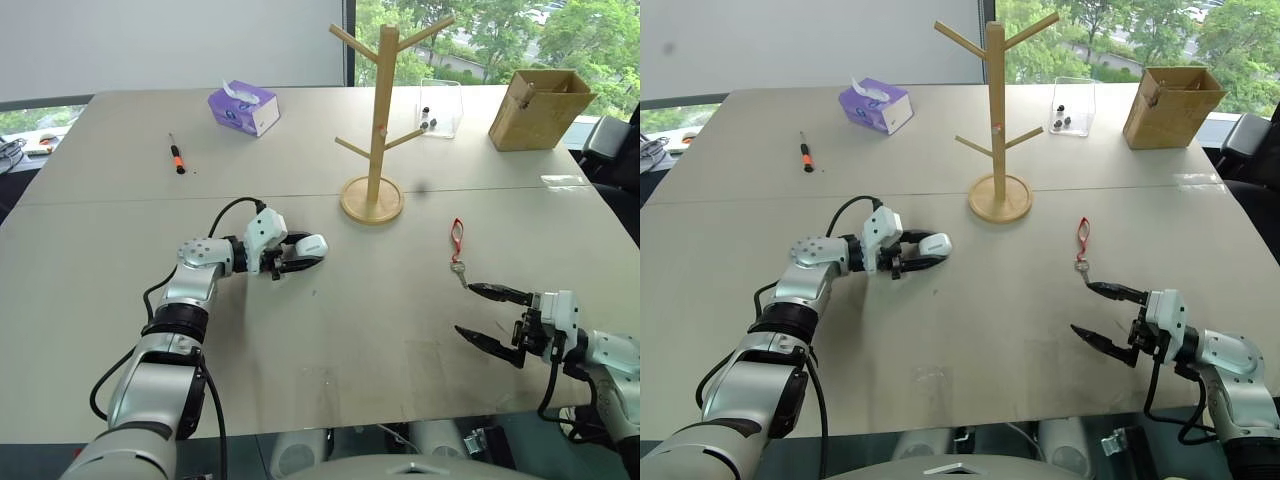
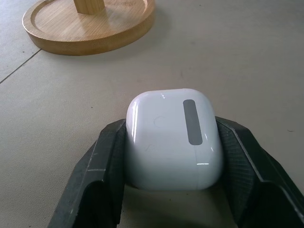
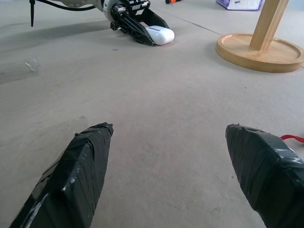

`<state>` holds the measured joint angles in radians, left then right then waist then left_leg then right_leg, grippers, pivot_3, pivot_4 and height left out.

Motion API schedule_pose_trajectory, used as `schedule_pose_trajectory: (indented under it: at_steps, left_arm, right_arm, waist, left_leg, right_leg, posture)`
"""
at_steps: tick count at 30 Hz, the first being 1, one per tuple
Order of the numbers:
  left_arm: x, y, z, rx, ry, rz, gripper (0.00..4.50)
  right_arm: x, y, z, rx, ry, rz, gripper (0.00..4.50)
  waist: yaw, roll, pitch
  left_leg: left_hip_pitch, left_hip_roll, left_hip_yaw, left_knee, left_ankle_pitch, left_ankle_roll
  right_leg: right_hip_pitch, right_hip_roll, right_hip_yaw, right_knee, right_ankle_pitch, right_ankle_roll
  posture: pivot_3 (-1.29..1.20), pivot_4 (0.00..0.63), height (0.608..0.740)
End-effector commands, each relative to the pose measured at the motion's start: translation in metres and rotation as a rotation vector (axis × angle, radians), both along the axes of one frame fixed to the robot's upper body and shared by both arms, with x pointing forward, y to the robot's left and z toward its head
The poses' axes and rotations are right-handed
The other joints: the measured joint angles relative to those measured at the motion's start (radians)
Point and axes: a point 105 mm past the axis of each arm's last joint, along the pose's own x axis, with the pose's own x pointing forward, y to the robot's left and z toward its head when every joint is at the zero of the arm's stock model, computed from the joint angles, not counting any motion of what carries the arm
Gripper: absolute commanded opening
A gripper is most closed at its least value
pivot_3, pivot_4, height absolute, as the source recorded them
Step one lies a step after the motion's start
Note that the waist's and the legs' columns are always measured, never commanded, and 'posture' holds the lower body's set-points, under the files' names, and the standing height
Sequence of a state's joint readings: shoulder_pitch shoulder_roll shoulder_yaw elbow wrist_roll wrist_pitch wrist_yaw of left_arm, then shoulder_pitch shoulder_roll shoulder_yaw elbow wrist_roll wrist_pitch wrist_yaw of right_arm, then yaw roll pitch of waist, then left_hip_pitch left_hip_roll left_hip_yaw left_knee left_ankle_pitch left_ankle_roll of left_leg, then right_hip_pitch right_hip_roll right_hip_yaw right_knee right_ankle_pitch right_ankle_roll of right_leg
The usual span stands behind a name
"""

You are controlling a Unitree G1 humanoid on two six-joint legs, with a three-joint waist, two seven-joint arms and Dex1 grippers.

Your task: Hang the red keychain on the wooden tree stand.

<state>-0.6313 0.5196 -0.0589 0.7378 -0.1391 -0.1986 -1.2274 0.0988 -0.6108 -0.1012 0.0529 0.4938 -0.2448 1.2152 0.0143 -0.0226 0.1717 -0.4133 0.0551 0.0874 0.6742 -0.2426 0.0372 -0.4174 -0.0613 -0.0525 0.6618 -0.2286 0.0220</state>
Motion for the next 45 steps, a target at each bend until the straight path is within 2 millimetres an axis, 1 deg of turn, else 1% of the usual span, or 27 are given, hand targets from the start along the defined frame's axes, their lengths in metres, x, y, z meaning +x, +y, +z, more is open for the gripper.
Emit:
schedule_pose_trajectory:
  at_steps: [1, 4, 6, 8, 9, 11, 14, 15, 17, 19, 24, 25, 26, 28, 29, 31, 32, 34, 36, 38, 39, 41, 42, 43, 44, 45]
  left_arm:
    - [0.019, 0.015, 0.014, -0.071, -0.033, 0.180, 2.07]
    - [0.042, 0.037, 0.031, -0.152, -0.097, 0.421, 2.07]
    - [0.061, 0.070, 0.042, -0.182, -0.168, 0.720, 2.07]
    - [0.069, 0.113, 0.053, -0.215, -0.231, 1.034, 2.07]
    - [0.068, 0.133, 0.055, -0.235, -0.246, 1.169, 2.07]
    - [0.062, 0.162, 0.054, -0.258, -0.241, 1.354, 2.07]
    - [0.050, 0.196, 0.053, -0.260, -0.248, 1.555, 2.07]
    - [0.047, 0.202, 0.052, -0.264, -0.247, 1.591, 2.07]
    - [0.029, 0.234, 0.045, -0.265, -0.214, 1.790, 2.07]
    - [0.016, 0.251, 0.040, -0.237, -0.197, 1.898, 2.07]
    - [0.010, 0.259, 0.037, -0.237, -0.184, 1.945, 2.07]
    - [0.008, 0.262, 0.039, -0.252, -0.197, 1.958, 2.57]
    - [0.008, 0.262, 0.042, -0.283, -0.208, 1.954, 3.17]
    - [0.011, 0.261, 0.048, -0.321, -0.228, 1.934, 4.13]
    - [0.012, 0.260, 0.051, -0.325, -0.239, 1.925, 4.41]
    - [0.015, 0.257, 0.057, -0.300, -0.276, 1.899, 4.41]
    - [0.017, 0.253, 0.060, -0.325, -0.293, 1.872, 4.41]
    - [0.022, 0.247, 0.064, -0.318, -0.310, 1.818, 4.41]
    - [0.028, 0.231, 0.070, -0.414, -0.315, 1.714, 4.41]
    - [0.033, 0.203, 0.083, -0.458, -0.375, 1.540, 4.41]
    - [0.034, 0.181, 0.087, -0.482, -0.373, 1.423, 4.41]
    - [0.031, 0.147, 0.095, -0.500, -0.383, 1.219, 4.41]
    - [0.025, 0.121, 0.097, -0.491, -0.384, 1.074, 4.41]
    - [0.015, 0.093, 0.101, -0.499, -0.390, 0.926, 4.41]
    - [0.003, 0.070, 0.103, -0.527, -0.373, 0.801, 4.41]
    - [-0.009, 0.053, 0.104, -0.543, -0.358, 0.700, 4.41]
  right_arm:
    - [0.005, 0.002, 0.016, 0.008, -0.086, -0.012, 4.10]
    - [0.014, 0.003, 0.023, 0.033, -0.116, -0.058, 4.10]
    - [0.023, 0.004, 0.031, 0.063, -0.149, -0.102, 4.10]
    - [0.031, 0.007, 0.038, 0.087, -0.163, -0.133, 4.10]
    - [0.033, 0.007, 0.040, 0.096, -0.165, -0.142, 4.10]
    - [0.035, 0.009, 0.042, 0.102, -0.169, -0.148, 4.10]
    - [0.037, 0.010, 0.044, 0.102, -0.174, -0.150, 4.10]
    - [0.038, 0.010, 0.044, 0.102, -0.175, -0.151, 4.10]
    - [0.040, 0.010, 0.046, 0.105, -0.182, -0.153, 4.10]
    - [0.042, 0.011, 0.048, 0.106, -0.186, -0.152, 4.10]
    - [0.044, 0.011, 0.050, 0.106, -0.190, -0.148, 4.10]
    - [0.044, 0.011, 0.050, 0.105, -0.190, -0.147, 4.10]
    - [0.044, 0.011, 0.050, 0.105, -0.190, -0.147, 4.10]
    - [0.044, 0.011, 0.050, 0.104, -0.192, -0.146, 4.10]
    - [0.044, 0.011, 0.050, 0.104, -0.191, -0.145, 4.10]
    - [0.044, 0.012, 0.049, 0.103, -0.189, -0.145, 4.10]
    - [0.044, 0.012, 0.049, 0.103, -0.185, -0.146, 4.10]
    - [0.046, 0.010, 0.048, 0.104, -0.179, -0.159, 4.10]
    - [0.048, 0.007, 0.044, 0.099, -0.143, -0.181, 4.10]
    - [0.051, 0.004, 0.042, 0.099, -0.091, -0.221, 4.10]
    - [0.053, 0.002, 0.042, 0.101, -0.079, -0.246, 4.10]
    - [0.056, 0.003, 0.045, 0.096, -0.064, -0.290, 4.10]
    - [0.058, 0.004, 0.048, 0.090, -0.046, -0.321, 4.10]
    - [0.059, 0.008, 0.053, 0.091, -0.039, -0.345, 4.10]
    - [0.060, 0.012, 0.056, 0.089, -0.024, -0.368, 4.10]
    - [0.063, 0.015, 0.062, 0.101, -0.007, -0.414, 4.10]
  waist:
    - [-0.001, 0.000, 0.000]
    - [-0.001, 0.000, 0.000]
    - [-0.002, -0.001, 0.000]
    - [-0.004, -0.001, 0.001]
    - [-0.004, -0.001, 0.001]
    - [-0.004, -0.001, 0.001]
    - [-0.003, -0.001, 0.001]
    - [-0.001, -0.002, 0.001]
    - [0.001, -0.002, 0.001]
    - [-0.002, -0.003, 0.001]
    - [0.001, -0.004, 0.001]
    - [0.001, -0.004, 0.001]
    - [0.000, -0.004, 0.001]
    - [0.000, -0.004, 0.001]
    - [0.000, -0.004, 0.001]
    - [-0.001, -0.004, 0.001]
    - [-0.001, -0.004, 0.001]
    - [0.000, -0.004, 0.001]
    - [0.000, -0.004, 0.001]
    - [-0.001, -0.004, 0.001]
    - [-0.001, -0.004, 0.001]
    - [-0.002, -0.004, 0.001]
    - [-0.003, -0.004, 0.001]
    - [-0.006, -0.004, 0.001]
    - [-0.011, -0.004, 0.001]
    - [-0.011, -0.004, 0.001]
  left_leg:
    - [0.000, 0.000, 0.000, 0.000, 0.000, 0.000]
    - [0.000, 0.000, -0.001, 0.000, 0.000, 0.000]
    - [-0.001, 0.000, -0.002, 0.000, 0.000, 0.000]
    - [-0.001, 0.000, -0.003, 0.000, 0.000, 0.000]
    - [-0.001, 0.000, -0.003, 0.000, 0.000, 0.000]
    - [-0.001, 0.001, -0.003, 0.000, 0.000, 0.000]
    - [-0.001, 0.000, -0.002, 0.000, 0.000, 0.000]
    - [-0.001, 0.000, -0.002, 0.000, 0.000, 0.000]
    - [-0.001, 0.000, -0.002, 0.000, 0.000, 0.000]
    - [-0.001, 0.000, -0.002, 0.000, 0.000, 0.000]
    - [-0.001, 0.000, -0.002, 0.000, 0.000, -0.001]
    - [-0.001, 0.000, -0.001, 0.000, 0.000, -0.001]
    - [-0.001, 0.000, 0.000, 0.000, 0.000, -0.001]
    - [-0.001, 0.000, 0.000, 0.000, 0.000, -0.001]
    - [-0.001, 0.000, 0.000, 0.000, 0.000, -0.001]
    - [-0.001, -0.001, 0.000, 0.000, 0.001, -0.002]
    - [-0.001, -0.001, 0.001, 0.000, 0.001, -0.002]
    - [-0.001, -0.001, 0.001, 0.000, 0.001, -0.002]
    - [-0.001, -0.001, 0.001, 0.000, 0.001, -0.002]
    - [-0.001, 0.000, 0.001, 0.000, 0.003, -0.005]
    - [-0.001, 0.001, 0.001, 0.000, 0.003, -0.005]
    - [-0.001, 0.001, 0.001, 0.000, 0.003, -0.005]
    - [-0.001, 0.000, 0.001, 0.000, 0.003, -0.005]
    - [-0.001, 0.001, 0.001, 0.000, 0.003, -0.005]
    - [-0.001, 0.001, 0.000, 0.000, 0.003, -0.005]
    - [-0.001, 0.002, -0.001, -0.001, 0.003, -0.005]
  right_leg:
    - [0.000, 0.000, 0.000, 0.000, 0.000, 0.000]
    - [0.000, 0.000, 0.000, 0.000, -0.001, 0.002]
    - [0.000, 0.000, -0.001, 0.000, -0.002, 0.003]
    - [0.000, 0.000, -0.001, 0.000, -0.002, 0.003]
    - [0.000, 0.000, -0.001, 0.000, -0.001, 0.003]
    - [0.000, -0.001, -0.001, 0.000, 0.000, 0.000]
    - [0.000, -0.002, -0.001, 0.000, 0.000, 0.000]
    - [0.000, -0.002, -0.002, -0.001, 0.000, 0.000]
    - [0.000, -0.002, -0.002, -0.001, 0.000, 0.000]
    - [0.001, -0.003, -0.003, 0.000, 0.000, 0.000]
    - [0.002, -0.003, -0.005, 0.000, 0.000, 0.000]
    - [0.002, -0.003, -0.005, 0.000, 0.000, 0.000]
    - [0.002, -0.003, -0.005, 0.000, 0.000, 0.000]
    - [0.002, -0.003, -0.005, 0.000, 0.000, 0.000]
    - [0.002, -0.003, -0.005, 0.000, 0.000, 0.000]
    - [0.002, -0.003, -0.005, 0.000, 0.000, 0.000]
    - [0.002, -0.003, -0.005, 0.000, 0.000, 0.000]
    - [0.002, -0.003, -0.005, 0.000, 0.000, 0.000]
    - [0.002, -0.003, -0.005, 0.000, 0.000, 0.000]
    - [0.002, -0.003, -0.005, -0.001, 0.000, 0.000]
    - [0.002, -0.004, -0.004, 0.000, 0.000, 0.000]
    - [0.002, -0.005, -0.004, 0.000, 0.000, 0.000]
    - [0.002, -0.005, -0.004, 0.000, 0.000, 0.000]
    - [0.002, -0.005, -0.004, 0.000, 0.000, -0.001]
    - [0.002, -0.005, -0.003, 0.000, 0.000, -0.001]
    - [0.001, -0.005, -0.002, 0.000, 0.000, -0.001]
  posture:
    - [0.00, 0.150, 0.740]
    - [0.00, 0.150, 0.740]
    - [0.00, 0.150, 0.740]
    - [0.00, 0.150, 0.740]
    - [0.00, 0.150, 0.740]
    - [0.00, 0.150, 0.740]
    - [0.00, 0.150, 0.740]
    - [0.00, 0.150, 0.740]
    - [0.00, 0.150, 0.740]
    - [0.00, 0.150, 0.740]
    - [0.00, 0.150, 0.740]
    - [0.00, 0.150, 0.740]
    - [0.00, 0.150, 0.740]
    - [0.00, 0.150, 0.740]
    - [0.00, 0.150, 0.740]
    - [0.00, 0.150, 0.740]
    - [0.00, 0.150, 0.740]
    - [0.00, 0.150, 0.740]
    - [0.00, 0.150, 0.740]
    - [0.00, 0.150, 0.740]
    - [0.00, 0.150, 0.740]
    - [0.00, 0.150, 0.740]
    - [0.00, 0.150, 0.740]
    - [0.00, 0.150, 0.740]
    - [0.00, 0.150, 0.740]
    - [0.00, 0.150, 0.740]
